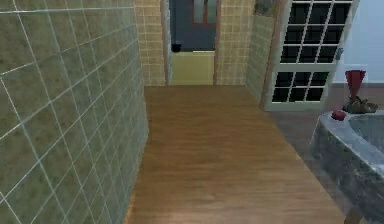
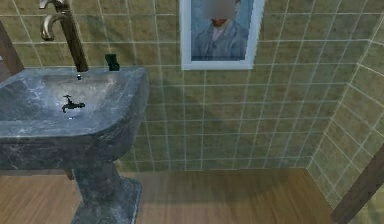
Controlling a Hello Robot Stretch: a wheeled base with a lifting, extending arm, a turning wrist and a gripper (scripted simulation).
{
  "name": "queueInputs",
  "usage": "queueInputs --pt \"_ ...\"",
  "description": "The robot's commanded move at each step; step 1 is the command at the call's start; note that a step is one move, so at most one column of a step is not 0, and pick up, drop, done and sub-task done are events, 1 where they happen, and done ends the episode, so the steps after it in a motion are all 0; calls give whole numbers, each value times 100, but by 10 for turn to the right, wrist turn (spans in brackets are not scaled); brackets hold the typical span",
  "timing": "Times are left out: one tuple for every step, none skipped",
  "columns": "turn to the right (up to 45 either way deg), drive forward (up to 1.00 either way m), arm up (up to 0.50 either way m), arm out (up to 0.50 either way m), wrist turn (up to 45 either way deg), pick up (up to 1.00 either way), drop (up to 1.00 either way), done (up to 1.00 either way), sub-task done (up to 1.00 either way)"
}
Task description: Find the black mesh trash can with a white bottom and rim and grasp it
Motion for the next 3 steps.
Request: queueInputs --pt "0 100 0 0 0 0 0 0 0" --pt "0 100 0 0 0 0 0 0 0" --pt "0 100 0 0 0 0 0 0 0"
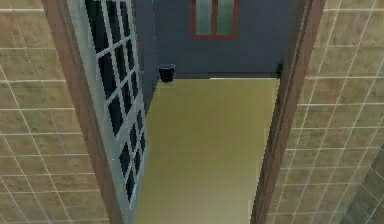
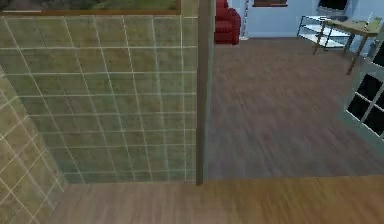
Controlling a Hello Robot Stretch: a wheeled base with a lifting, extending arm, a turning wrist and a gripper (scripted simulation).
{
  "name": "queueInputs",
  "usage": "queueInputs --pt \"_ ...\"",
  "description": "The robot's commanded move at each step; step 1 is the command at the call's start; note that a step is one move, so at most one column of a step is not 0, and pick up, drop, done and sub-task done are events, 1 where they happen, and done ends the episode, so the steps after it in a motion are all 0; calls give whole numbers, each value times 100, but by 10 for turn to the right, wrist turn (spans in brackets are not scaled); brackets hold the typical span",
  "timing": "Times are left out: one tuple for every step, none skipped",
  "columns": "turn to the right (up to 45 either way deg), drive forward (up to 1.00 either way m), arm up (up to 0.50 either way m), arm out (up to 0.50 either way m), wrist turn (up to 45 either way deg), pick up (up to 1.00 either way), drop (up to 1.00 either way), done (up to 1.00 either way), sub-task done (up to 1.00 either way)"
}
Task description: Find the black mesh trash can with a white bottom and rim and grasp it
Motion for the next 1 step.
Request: queueInputs --pt "0 100 0 0 0 0 0 0 0"
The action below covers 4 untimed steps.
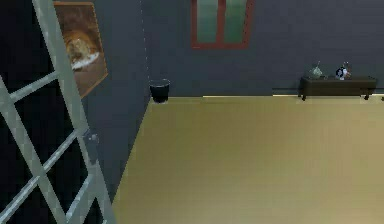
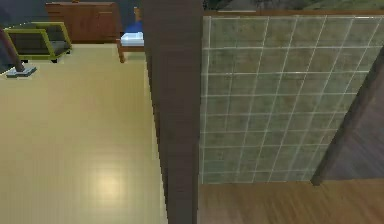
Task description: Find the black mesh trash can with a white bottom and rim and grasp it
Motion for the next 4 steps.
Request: queueInputs --pt "0 100 0 0 0 0 0 0 0" --pt "0 100 0 0 0 0 0 0 0" --pt "30 0 0 0 0 0 0 0 0" --pt "0 35 0 0 0 0 0 0 0"
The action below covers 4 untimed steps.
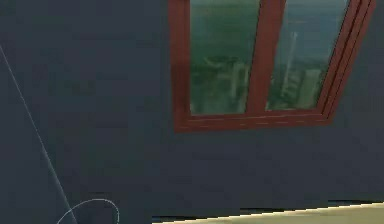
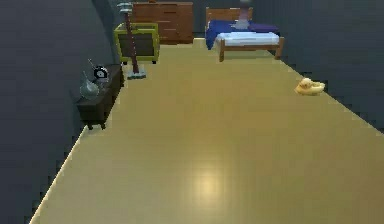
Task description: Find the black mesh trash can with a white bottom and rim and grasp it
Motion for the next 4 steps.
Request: queueInputs --pt "-450 0 0 0 0 0 0 0 0" --pt "-450 0 0 0 0 0 0 0 0" --pt "-330 0 0 0 0 0 0 0 0" --pt "0 0 26 0 0 0 0 0 0"
